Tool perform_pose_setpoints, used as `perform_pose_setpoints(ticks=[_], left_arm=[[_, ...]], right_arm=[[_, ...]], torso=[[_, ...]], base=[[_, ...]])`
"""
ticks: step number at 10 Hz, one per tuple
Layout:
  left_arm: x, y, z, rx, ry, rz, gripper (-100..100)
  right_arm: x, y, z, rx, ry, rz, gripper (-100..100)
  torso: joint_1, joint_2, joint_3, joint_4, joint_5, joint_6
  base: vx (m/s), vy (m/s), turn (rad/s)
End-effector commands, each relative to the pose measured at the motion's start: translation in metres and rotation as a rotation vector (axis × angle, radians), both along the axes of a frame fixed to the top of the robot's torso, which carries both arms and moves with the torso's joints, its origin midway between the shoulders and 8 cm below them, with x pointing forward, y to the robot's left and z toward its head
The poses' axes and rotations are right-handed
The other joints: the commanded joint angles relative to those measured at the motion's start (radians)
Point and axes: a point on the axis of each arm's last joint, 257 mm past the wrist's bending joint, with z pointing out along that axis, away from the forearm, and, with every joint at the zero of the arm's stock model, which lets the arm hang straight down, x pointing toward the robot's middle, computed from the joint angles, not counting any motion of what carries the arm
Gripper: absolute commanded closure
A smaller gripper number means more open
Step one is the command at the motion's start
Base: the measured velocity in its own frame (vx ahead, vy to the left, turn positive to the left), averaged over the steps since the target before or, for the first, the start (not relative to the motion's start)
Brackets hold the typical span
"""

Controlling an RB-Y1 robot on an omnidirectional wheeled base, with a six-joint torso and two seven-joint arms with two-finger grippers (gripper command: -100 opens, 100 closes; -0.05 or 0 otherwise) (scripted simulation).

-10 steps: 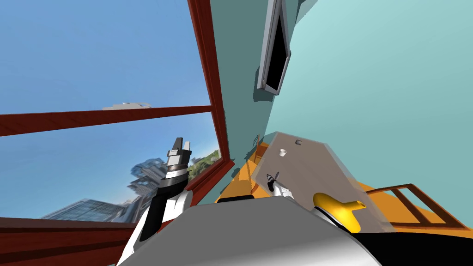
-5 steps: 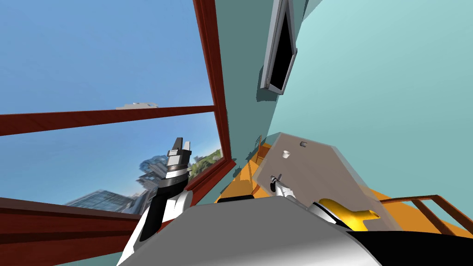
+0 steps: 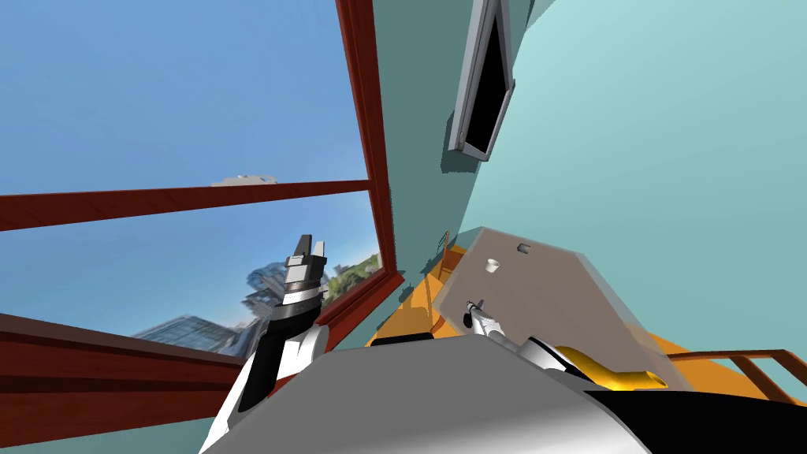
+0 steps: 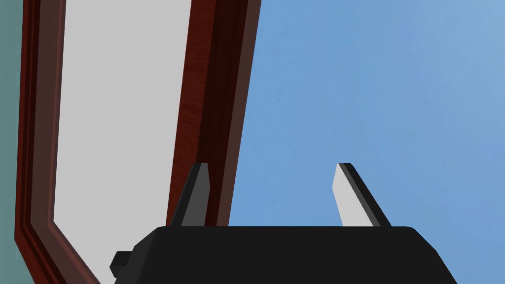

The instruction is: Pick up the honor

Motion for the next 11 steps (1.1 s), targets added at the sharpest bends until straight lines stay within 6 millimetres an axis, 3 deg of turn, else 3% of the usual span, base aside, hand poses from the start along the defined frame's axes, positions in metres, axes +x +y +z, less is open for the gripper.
perform_pose_setpoints(ticks=[1,2,4,6,11], left_arm=[[0.000,0.000,0.000,0.000,0.000,0.000,0],[0.000,0.000,0.000,0.000,0.000,0.000,0],[0.000,0.000,0.000,0.000,0.000,0.000,0],[0.000,0.000,0.000,0.000,0.000,0.000,0],[0.000,0.000,0.000,0.000,0.000,0.000,0]], right_arm=[[0.000,0.000,0.000,0.000,0.000,0.000,0],[-0.009,0.011,-0.007,0.006,0.002,-0.030,-100],[-0.017,0.022,-0.013,0.010,0.003,-0.060,-100],[-0.017,0.022,-0.013,0.010,0.003,-0.060,-100],[-0.043,0.056,-0.029,0.020,0.004,-0.147,-100]], torso=[[0.000,0.000,0.000,0.000,0.000,0.000],[0.000,0.000,0.000,0.000,0.000,0.000],[-0.009,0.001,0.001,0.000,-0.002,0.000],[-0.007,0.000,0.000,0.000,-0.002,0.000],[-0.004,0.003,0.002,0.001,-0.001,0.000]], base=[[0.000,0.000,0.000],[-0.014,-0.089,0.206],[-0.006,-0.166,0.180],[-0.009,-0.061,0.007],[-0.042,-0.078,0.189]])
